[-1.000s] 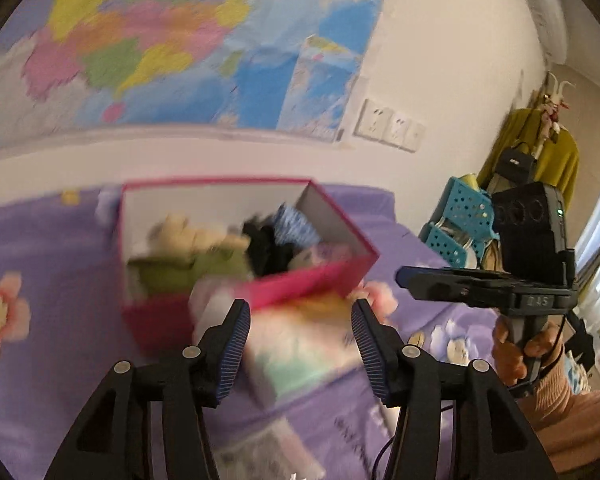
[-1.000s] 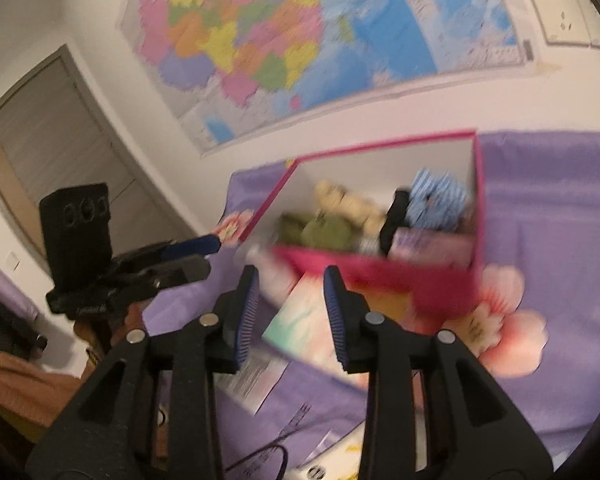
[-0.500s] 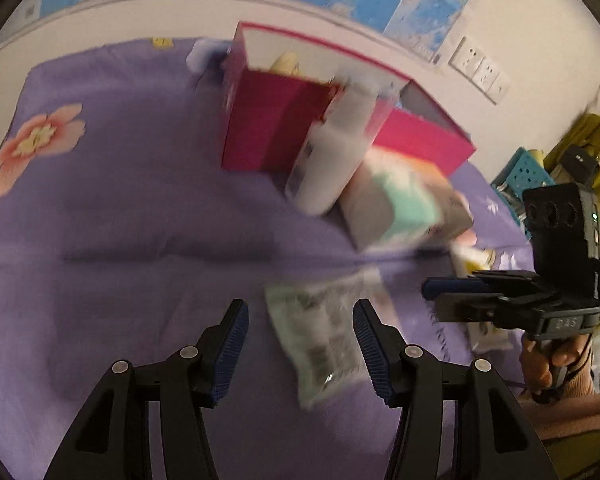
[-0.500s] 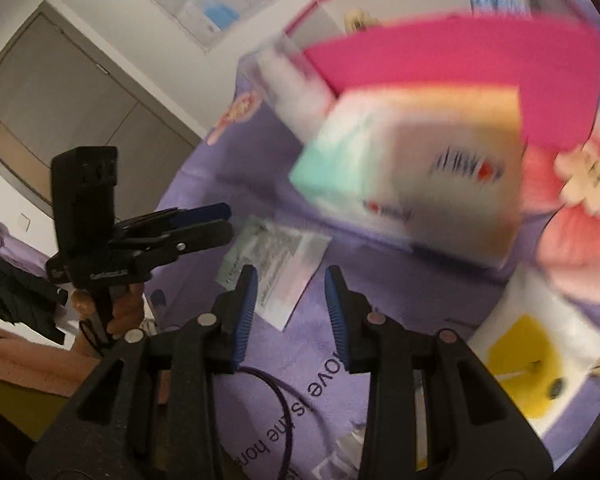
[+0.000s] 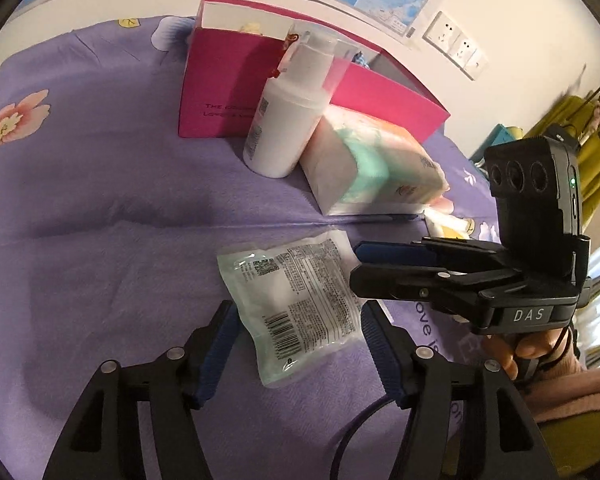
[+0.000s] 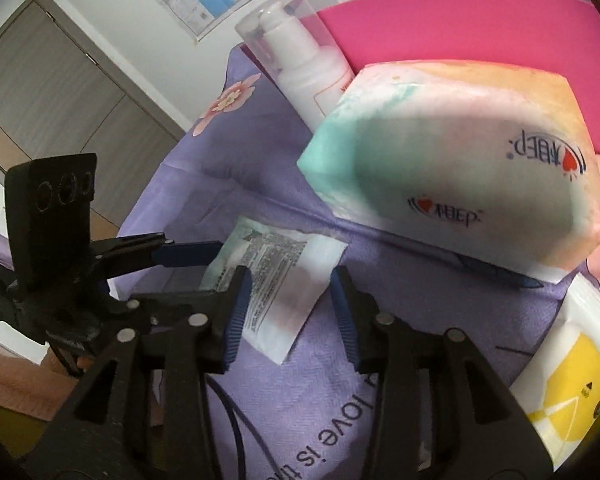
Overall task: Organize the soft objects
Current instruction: 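Move the right tool to the clear plastic packet and grasp it, then lift the clear plastic packet with the right tool over the pink box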
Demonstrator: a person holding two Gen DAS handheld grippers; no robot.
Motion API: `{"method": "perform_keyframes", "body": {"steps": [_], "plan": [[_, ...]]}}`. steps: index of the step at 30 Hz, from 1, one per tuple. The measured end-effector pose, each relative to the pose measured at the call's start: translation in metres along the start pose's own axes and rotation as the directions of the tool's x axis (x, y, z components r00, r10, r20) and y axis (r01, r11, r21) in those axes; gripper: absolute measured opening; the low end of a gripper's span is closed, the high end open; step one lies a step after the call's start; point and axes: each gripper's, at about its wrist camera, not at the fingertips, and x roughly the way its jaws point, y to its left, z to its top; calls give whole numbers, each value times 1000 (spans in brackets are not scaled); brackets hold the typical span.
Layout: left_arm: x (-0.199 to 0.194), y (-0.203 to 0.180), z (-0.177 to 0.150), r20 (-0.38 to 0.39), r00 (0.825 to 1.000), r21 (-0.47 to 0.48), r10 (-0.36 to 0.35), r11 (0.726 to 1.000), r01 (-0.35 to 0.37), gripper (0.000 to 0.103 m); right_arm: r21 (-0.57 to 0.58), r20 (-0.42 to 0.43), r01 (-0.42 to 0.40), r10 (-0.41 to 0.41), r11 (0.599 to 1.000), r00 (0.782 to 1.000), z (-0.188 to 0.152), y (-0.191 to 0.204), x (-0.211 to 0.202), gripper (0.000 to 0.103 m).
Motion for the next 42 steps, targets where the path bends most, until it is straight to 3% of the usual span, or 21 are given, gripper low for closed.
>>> {"method": "perform_keyframes", "body": {"steps": [6, 8, 11, 19, 28, 38, 42], "plan": [[1, -2, -2, -4, 999, -6, -40, 999, 40, 51, 50, 16, -84, 84, 995, 996, -6, -10, 0, 44], [2, -4, -3, 0, 999, -1, -38, 999, 38, 50, 47, 16, -66, 65, 997, 998, -6, -8, 4, 34], [5, -3, -2, 3, 999, -17, -53, 998, 54, 46, 42, 26, -68, 67, 997, 997, -6, -6, 3, 30], [-2, -1, 0, 23, 992, -46, -122, 991, 123, 46, 57, 84, -158, 153, 986, 985, -8, -13, -23, 15], [-14, -4, 10, 35, 984, -29, -175, 984, 176, 53, 50, 161, -211, 201, 976, 966, -1, -13, -56, 13], [-30, -40, 42, 73, 966, 102, -248, 965, 240, 55, 17, 253, -219, 208, 976, 945, 15, -13, -98, 13], [-37, -56, 58, 93, 966, 163, -240, 961, 223, 55, -6, 293, -204, 197, 979, 936, 25, -11, -112, 13]]}}
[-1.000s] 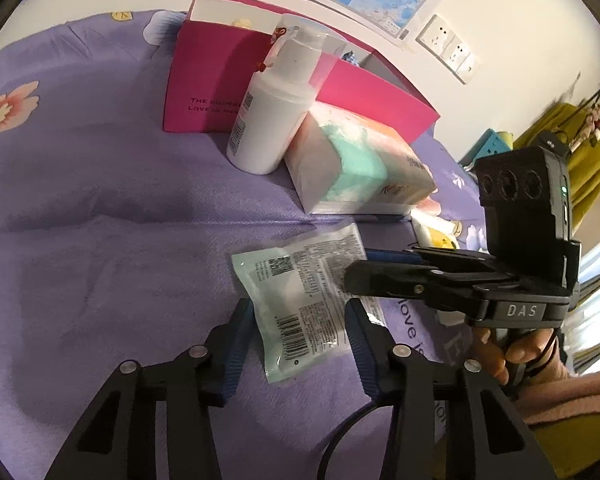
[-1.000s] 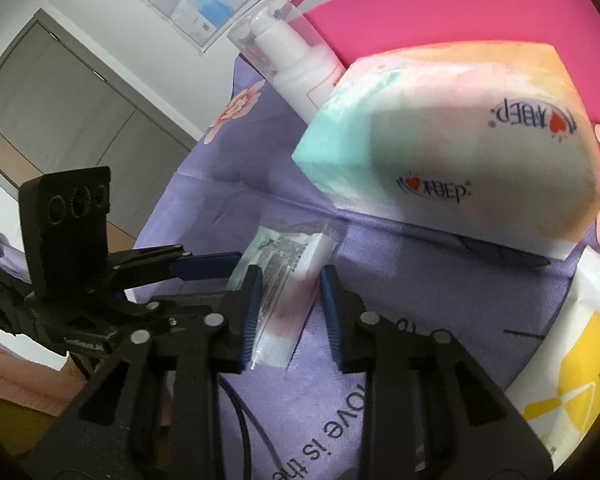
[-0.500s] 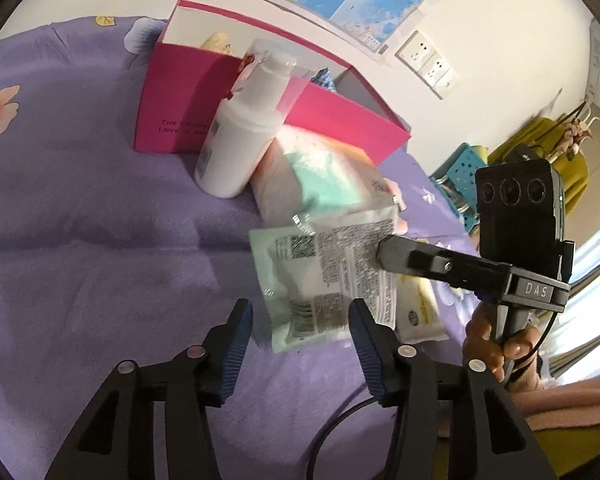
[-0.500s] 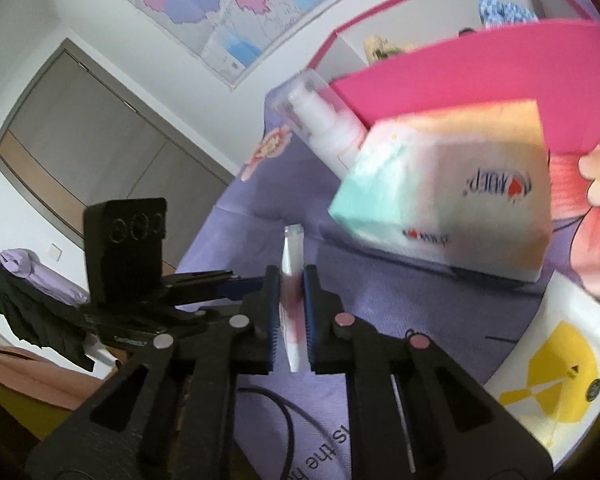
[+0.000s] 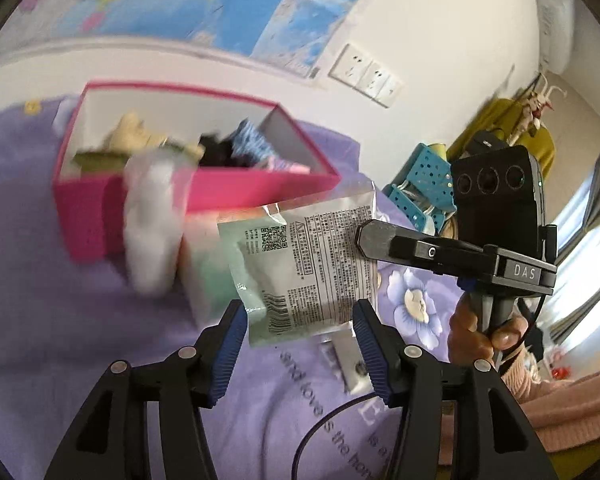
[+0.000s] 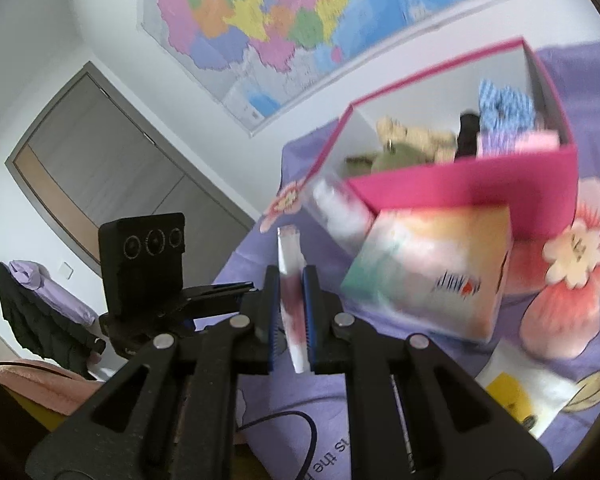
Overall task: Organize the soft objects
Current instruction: 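Lift the clear plastic packet with the right tool over the pink box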
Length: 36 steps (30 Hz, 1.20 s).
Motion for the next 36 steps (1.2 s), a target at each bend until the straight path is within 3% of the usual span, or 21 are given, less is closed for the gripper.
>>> {"method": "perform_keyframes", "body": {"steps": [15, 36], "plan": [[15, -27, 70, 47, 995, 106, 85, 990, -90, 54, -31, 124, 44, -40, 999, 992, 58, -12, -27, 13], [51, -10, 112, 13, 987, 72, 160, 984, -161, 54, 10, 138, 127, -127, 992, 982, 94, -48, -14, 13]]}}
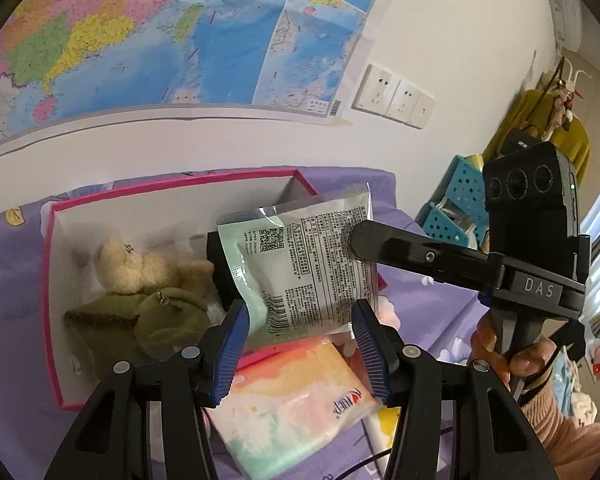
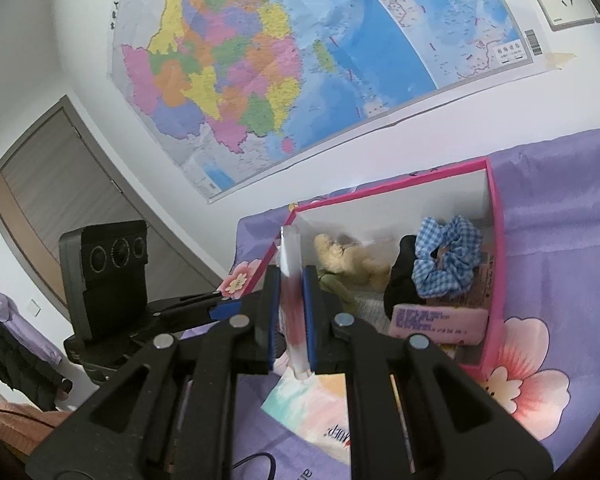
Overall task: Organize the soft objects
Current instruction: 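Lift the clear plastic packet with the right tool over the pink box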
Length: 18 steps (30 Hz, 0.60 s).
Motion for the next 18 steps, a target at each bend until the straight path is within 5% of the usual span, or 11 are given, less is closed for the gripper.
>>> {"method": "perform_keyframes", "body": {"steps": [18], "plan": [[27, 10, 12, -61, 996, -20, 69, 997, -70, 54, 35, -25, 44, -43, 998, 999, 13, -24, 23, 13]]}}
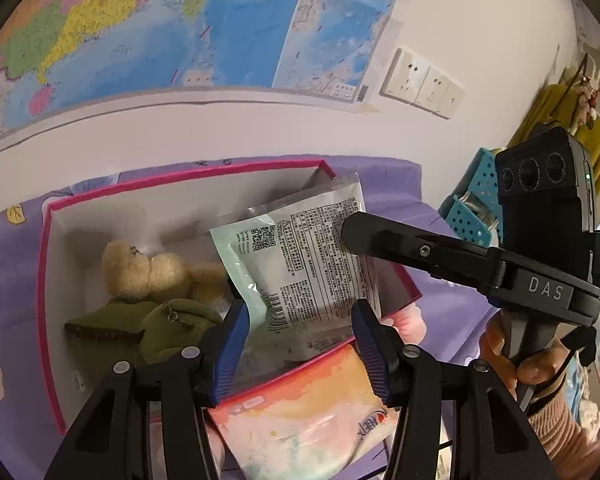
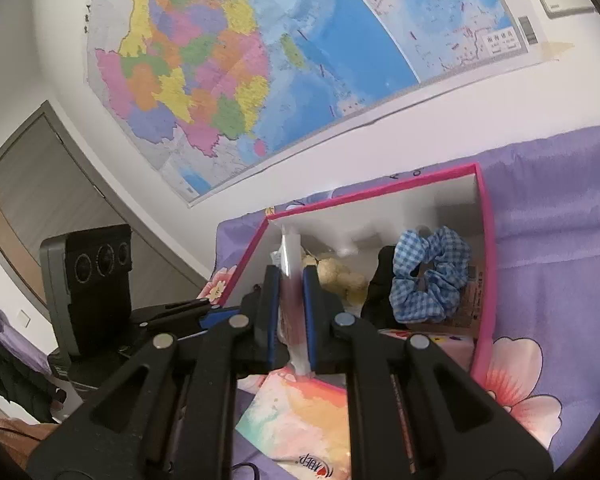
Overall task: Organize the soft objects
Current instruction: 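Lower the packet into the pink box and open the right tool, then move the right tool back to the white-and-yellow wet wipes pack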
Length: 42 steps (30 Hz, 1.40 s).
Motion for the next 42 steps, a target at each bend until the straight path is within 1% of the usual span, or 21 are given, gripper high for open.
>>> {"method": "perform_keyframes", "body": {"steps": [4, 6, 7, 10, 16, 22, 26, 30, 33, 35, 39, 42], "plan": [[6, 3, 0, -13, 999, -10, 31, 999, -31, 54, 19, -19, 20, -20, 1000, 1000, 0, -9, 9, 16], [9, 6, 0, -17, 999, -17, 46, 999, -47, 54, 28, -26, 37, -36, 999, 999, 0, -12, 12, 19], [9, 6, 0, -17, 999, -20, 51, 998, -52, 54, 32, -31, 46, -45, 998, 998, 0, -15, 14, 23], [9, 8, 0, -12, 999, -29, 53, 998, -53, 54, 28, -53, 113, -112, 993, 992, -1, -19, 19, 28], [6, 11, -3, 8, 998, -46, 58, 997, -57, 54, 2, -50, 184, -183, 983, 982, -2, -19, 19, 28], [-2, 8, -4, 43, 997, -34, 67, 997, -65, 54, -36, -83, 175, -178, 984, 981, -8, -11, 26, 29], [-14, 3, -9, 75, 995, -22, 59, 998, -58, 54, -39, -85, 171, -174, 984, 981, -12, -9, 25, 29], [-32, -4, -19, 111, 994, -8, 16, 1000, -16, 54, -44, -74, 150, -153, 988, 986, -15, -1, 13, 29], [-47, -14, -30, 141, 990, 28, -22, 999, 18, 54, -59, -68, 117, -121, 991, 990, -19, 11, -2, 29], [-53, -21, -37, 147, 988, 52, -48, 998, 40, 54, -82, -59, 98, -103, 992, 993, -22, 22, -15, 30], [-62, -36, -59, 134, 987, 113, -93, 991, 78, 55, -95, -41, 61, -65, 994, 997, -32, 35, -45, 36], [-60, -46, -79, 99, 988, 142, -122, 984, 107, 55, -88, -42, 36, -40, 996, 998, -42, 40, -64, 40]]}}
